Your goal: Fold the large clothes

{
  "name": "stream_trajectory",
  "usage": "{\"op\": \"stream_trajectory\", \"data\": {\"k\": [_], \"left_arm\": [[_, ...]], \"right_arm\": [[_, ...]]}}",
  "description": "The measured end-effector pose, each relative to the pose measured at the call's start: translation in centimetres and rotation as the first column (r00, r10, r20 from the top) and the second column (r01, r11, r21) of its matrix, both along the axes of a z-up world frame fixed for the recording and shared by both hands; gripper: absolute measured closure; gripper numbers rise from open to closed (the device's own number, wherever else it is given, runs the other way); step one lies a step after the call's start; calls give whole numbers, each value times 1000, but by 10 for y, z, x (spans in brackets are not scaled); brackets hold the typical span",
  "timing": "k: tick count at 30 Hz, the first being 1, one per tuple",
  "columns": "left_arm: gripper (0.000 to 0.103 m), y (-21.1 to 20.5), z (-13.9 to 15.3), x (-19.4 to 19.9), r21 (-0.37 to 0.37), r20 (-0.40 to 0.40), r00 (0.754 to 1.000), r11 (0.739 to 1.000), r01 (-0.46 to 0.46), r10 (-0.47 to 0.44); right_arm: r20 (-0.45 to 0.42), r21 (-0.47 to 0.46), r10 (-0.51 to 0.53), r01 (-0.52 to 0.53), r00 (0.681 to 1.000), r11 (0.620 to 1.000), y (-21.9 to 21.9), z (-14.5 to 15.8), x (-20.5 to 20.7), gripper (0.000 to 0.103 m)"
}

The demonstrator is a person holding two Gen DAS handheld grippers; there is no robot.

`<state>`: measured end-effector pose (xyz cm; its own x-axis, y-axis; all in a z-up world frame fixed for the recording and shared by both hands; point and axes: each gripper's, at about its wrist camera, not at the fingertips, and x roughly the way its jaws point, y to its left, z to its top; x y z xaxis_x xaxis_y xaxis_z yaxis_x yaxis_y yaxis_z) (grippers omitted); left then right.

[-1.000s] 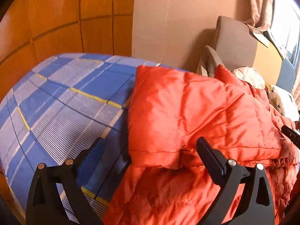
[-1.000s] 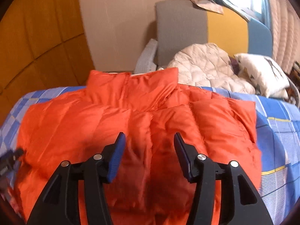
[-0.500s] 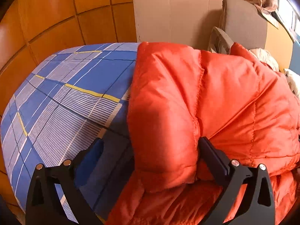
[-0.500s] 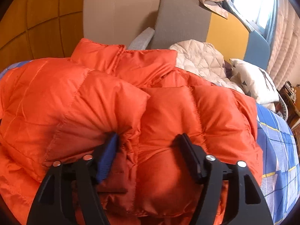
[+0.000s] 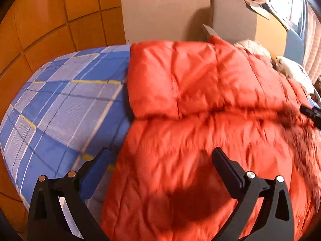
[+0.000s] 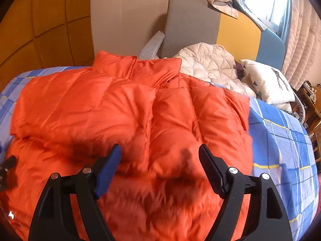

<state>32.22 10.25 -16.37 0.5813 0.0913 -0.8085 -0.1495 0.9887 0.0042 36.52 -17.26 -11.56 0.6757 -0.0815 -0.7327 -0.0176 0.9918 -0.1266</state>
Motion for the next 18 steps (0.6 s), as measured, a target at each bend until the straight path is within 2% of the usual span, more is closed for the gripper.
{"op": "stream_trajectory", "data": {"k": [4, 8, 12, 15, 18], "left_arm": [[2, 5, -5, -17, -31, -38, 999, 1000, -2, 1], [2, 13, -11, -34, -94, -82, 997, 996, -2, -6], [2, 16, -16, -49, -103, -98, 995, 995, -2, -9], [2, 21, -12, -69, -150, -59, 998, 989, -5, -4], [3, 26, -8, -88, -157, -25, 1000, 988, -5, 1]], "right_arm": [[11, -7, 6, -6, 1000, 1000, 1, 7, -23, 25], [2, 22, 11, -12, 1000, 1000, 1, 11, -46, 25], [2, 31, 16, -16, 1000, 999, 0, 12, -69, 25], [-2, 48, 21, -21, 1000, 999, -1, 11, -87, 25], [-3, 55, 19, -19, 1000, 998, -5, 8, -106, 25]]}}
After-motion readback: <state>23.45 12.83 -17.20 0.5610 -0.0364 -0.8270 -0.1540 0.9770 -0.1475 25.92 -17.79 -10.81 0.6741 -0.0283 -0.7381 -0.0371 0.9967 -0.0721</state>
